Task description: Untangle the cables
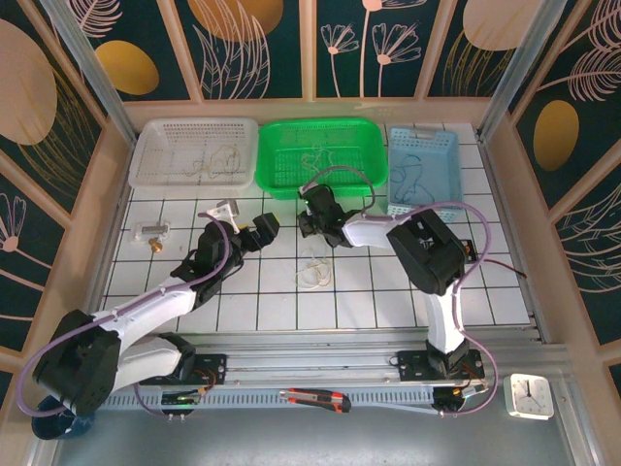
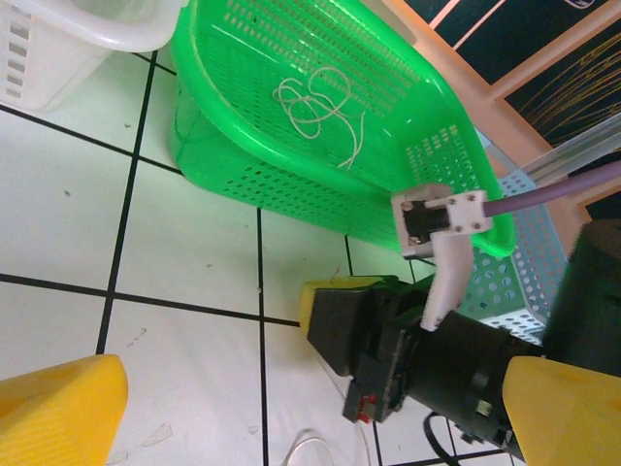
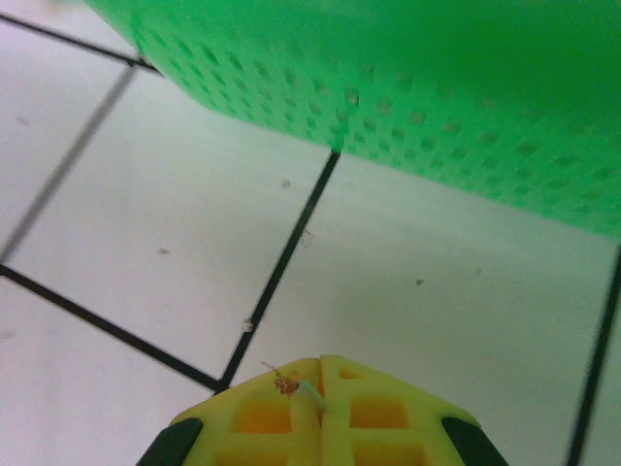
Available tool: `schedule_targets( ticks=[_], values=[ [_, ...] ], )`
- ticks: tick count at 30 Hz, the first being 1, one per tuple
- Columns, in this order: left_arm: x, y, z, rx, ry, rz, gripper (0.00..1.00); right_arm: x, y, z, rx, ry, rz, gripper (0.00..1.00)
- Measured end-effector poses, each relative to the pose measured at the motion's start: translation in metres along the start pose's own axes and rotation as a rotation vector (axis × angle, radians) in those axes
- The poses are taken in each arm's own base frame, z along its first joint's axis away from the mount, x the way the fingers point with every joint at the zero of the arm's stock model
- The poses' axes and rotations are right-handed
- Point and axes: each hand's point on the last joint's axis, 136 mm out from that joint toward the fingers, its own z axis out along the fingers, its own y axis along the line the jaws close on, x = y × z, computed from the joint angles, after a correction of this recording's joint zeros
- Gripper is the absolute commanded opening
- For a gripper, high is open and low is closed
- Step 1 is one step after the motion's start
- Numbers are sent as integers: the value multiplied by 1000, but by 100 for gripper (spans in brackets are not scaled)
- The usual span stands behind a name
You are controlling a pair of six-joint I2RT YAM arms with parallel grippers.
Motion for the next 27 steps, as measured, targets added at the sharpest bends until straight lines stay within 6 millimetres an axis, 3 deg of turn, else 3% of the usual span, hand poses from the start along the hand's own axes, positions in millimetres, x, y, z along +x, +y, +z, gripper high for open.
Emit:
schedule_targets(
  ticks=[6,10,17,23,27],
  values=[
    [4,3,0,-1,8,10,99,-82,14,-79,-74,-209,22,0],
    [8,2,-1,19,15,31,99,-121,23,-123,-124,-322,30,0],
    [8,-15,-3,112,22,123,99,-137,31,-146,-177,-352,34,0],
    [19,-41,-2,250,83,223,99,-146,40,-163,-231,-356,51,0],
    [26,-61,5,336,133,274,99,-161,46,-185,-274,-396,65,0]
  ],
)
